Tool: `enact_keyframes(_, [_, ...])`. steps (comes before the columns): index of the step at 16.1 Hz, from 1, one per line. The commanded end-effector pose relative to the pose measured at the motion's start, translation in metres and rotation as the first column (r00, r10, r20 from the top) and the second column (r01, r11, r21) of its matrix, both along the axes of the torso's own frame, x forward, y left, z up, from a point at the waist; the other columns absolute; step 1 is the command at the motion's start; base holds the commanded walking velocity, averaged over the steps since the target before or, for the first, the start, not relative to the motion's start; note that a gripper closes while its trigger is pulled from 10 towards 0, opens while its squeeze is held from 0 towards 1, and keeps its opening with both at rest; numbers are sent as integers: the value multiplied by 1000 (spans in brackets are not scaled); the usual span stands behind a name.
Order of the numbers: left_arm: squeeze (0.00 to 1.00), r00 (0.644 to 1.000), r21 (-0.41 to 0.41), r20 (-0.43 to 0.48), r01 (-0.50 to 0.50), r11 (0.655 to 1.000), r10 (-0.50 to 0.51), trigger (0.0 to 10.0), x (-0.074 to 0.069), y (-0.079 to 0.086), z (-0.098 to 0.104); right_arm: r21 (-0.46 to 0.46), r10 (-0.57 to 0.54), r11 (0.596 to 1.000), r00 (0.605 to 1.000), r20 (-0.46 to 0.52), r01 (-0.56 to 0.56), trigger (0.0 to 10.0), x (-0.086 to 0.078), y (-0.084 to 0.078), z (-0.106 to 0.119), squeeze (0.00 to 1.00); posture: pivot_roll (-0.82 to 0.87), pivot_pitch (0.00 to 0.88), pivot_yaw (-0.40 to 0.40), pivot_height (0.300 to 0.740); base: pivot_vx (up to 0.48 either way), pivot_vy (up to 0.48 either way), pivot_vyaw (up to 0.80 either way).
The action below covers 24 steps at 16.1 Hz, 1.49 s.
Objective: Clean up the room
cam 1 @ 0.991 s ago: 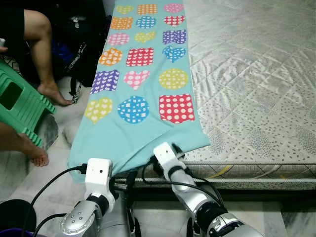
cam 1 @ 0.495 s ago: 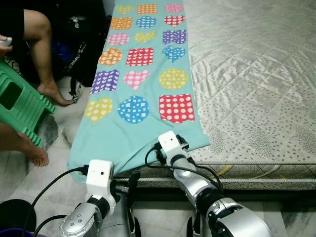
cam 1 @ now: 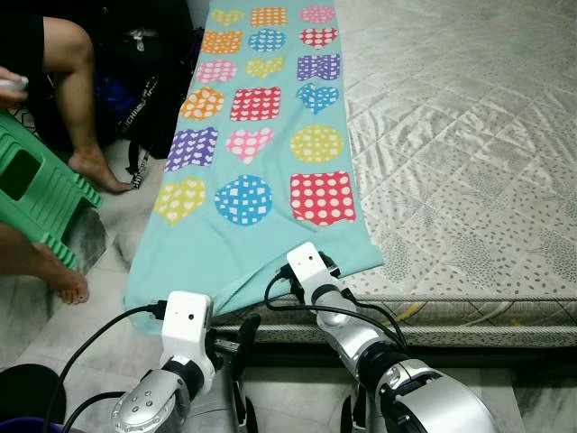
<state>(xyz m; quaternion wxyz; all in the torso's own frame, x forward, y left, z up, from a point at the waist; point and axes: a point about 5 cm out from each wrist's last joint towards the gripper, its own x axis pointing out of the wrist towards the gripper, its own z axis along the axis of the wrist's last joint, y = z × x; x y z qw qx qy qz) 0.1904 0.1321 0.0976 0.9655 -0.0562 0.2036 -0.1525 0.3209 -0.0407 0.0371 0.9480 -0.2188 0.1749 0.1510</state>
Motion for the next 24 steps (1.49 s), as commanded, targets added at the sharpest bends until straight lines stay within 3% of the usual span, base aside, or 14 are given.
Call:
enact_keyframes(1, [0, 1000, 7, -11, 8, 1000, -8, 10000, -3, 1, 0, 31, 60, 998, 997, -46, -59, 2314, -10, 29, -1, 0, 120, 161, 53, 570, 0, 0, 0])
enact_keyframes(2, [0, 1000, 7, -11, 10, 1000, -10, 10000, -3, 1, 0, 16, 52, 999, 996, -66, -51, 3294, -12, 23, -6, 0, 121, 161, 53, 570, 0, 0, 0])
enact_keyframes(3, [0, 1000, 6, -12, 12, 1000, -12, 10000, -3, 0, 0, -4, 37, 999, 995, -94, -38, 745, -14, 14, -13, 0, 123, 159, 50, 570, 0, 0, 0])
enact_keyframes(4, [0, 1000, 5, -12, 13, 1000, -13, 10000, -3, 0, 0, -23, 31, 999, 991, -128, -34, 1608, -16, 6, -19, 0, 123, 160, 50, 570, 0, 0, 0])
enact_keyframes(6, [0, 1000, -6, -14, 16, 1000, -16, 10000, -4, 1, 0, -24, 11, 1000, 988, -155, -15, 0, -18, -1, -24, 0, 123, 161, 48, 570, 0, 0, 0])
enact_keyframes(9, [0, 1000, -17, -26, 17, 1000, -17, 10000, -7, 6, -1, -9, -1, 1000, 985, -171, -1, 0, -18, -5, -26, 0, 122, 159, 46, 570, 0, 0, 0])
enact_keyframes(18, [0, 1000, -4, -7, 13, 1000, -13, 10000, -2, 8, 0, 211, -138, 963, 979, -147, 167, 0, 3, -19, -5, 0, 103, 150, 38, 570, 0, 0, 0])
enact_keyframes(21, [0, 1000, -4, -6, 11, 1000, -11, 10000, -1, 8, -1, 250, -161, 951, 981, -109, 184, 0, 10, -34, 1, 0, 87, 149, 38, 570, 0, 0, 0])
enact_keyframes(23, [0, 1000, -4, -2, 10, 1000, -10, 10000, 0, 8, -1, 260, -181, 946, 982, -63, 191, 0, 13, -57, 3, 0, 80, 148, 40, 570, 0, 0, 0])
enact_keyframes(24, [0, 1000, -4, -1, 10, 1000, -10, 10000, 0, 8, -1, 262, -182, 946, 982, -57, 191, 0, 13, -60, 3, 0, 80, 148, 40, 570, 0, 0, 0])
